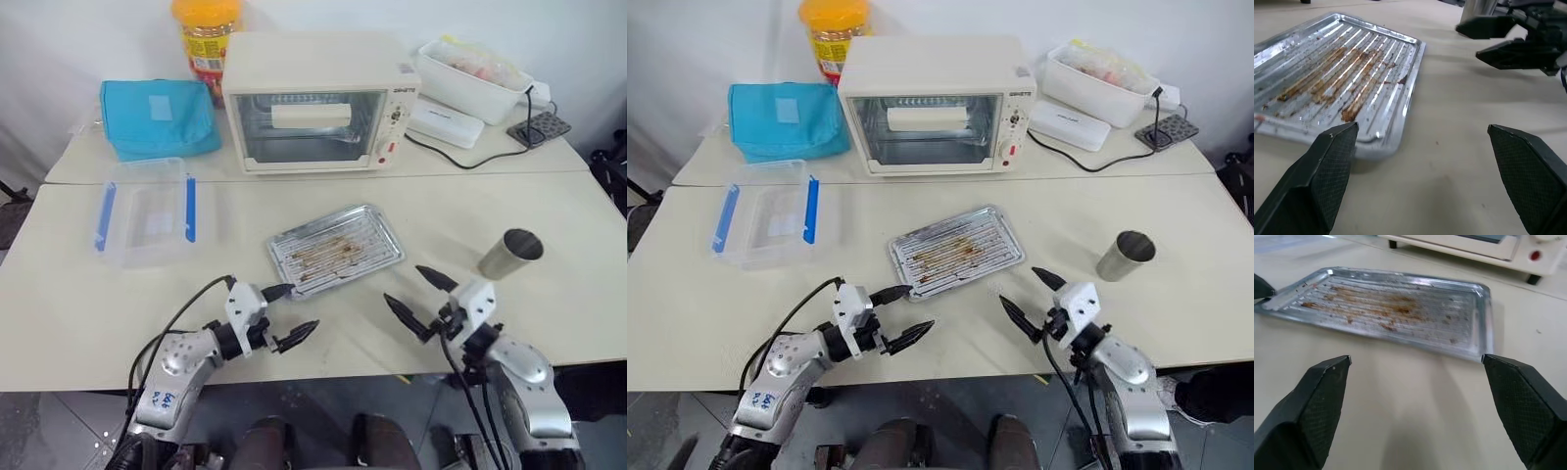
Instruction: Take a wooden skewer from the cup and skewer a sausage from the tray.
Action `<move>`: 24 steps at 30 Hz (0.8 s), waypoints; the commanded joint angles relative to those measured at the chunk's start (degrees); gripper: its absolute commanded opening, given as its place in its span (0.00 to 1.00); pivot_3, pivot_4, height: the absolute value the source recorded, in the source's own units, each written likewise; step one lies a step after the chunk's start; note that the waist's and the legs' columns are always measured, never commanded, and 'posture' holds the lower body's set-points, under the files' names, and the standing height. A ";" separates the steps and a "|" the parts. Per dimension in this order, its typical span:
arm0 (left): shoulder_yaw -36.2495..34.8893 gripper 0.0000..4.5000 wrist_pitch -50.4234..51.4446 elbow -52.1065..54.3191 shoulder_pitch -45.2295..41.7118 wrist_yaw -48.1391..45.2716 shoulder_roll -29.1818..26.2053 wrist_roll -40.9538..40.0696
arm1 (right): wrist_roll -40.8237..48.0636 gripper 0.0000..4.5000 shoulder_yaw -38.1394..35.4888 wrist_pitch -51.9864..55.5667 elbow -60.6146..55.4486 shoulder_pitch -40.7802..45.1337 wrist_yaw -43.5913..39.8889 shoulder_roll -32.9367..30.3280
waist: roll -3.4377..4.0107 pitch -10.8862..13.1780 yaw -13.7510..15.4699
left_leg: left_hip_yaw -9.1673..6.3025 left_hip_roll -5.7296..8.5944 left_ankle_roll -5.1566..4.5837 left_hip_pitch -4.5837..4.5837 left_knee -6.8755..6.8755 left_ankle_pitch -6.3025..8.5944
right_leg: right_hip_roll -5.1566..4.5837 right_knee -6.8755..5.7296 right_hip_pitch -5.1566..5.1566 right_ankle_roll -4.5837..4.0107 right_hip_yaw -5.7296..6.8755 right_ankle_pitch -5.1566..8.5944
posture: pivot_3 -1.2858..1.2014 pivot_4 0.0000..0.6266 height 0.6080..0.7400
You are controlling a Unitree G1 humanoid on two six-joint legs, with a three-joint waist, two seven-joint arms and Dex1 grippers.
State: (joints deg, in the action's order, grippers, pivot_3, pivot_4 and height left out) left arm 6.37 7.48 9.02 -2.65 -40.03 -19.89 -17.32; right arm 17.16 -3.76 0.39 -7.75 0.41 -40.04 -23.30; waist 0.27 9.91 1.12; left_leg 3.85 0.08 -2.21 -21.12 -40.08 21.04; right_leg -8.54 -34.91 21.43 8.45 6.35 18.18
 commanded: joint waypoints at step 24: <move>-21.39 1.00 -3.98 9.17 12.15 7.55 -0.01 -8.57 | 3.86 0.99 -5.06 -6.11 -2.89 -8.19 -6.42 -3.36 | 0.00 0.00 -0.06 | -0.04 -0.01 -0.01 -0.03 0.03 0.00 | -0.02 0.12 -0.03 0.02 0.07 -0.01 | 0.52 0.24 1.00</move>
State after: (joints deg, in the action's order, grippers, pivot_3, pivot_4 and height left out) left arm -12.18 4.13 17.57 8.47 -33.62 -20.10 -24.26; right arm 19.87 -7.65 -4.79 -10.15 -7.41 -46.65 -26.41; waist 0.26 9.91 1.06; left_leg 3.82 0.07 -2.21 -21.14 -40.03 21.04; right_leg -8.57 -34.78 21.39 8.47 6.41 18.16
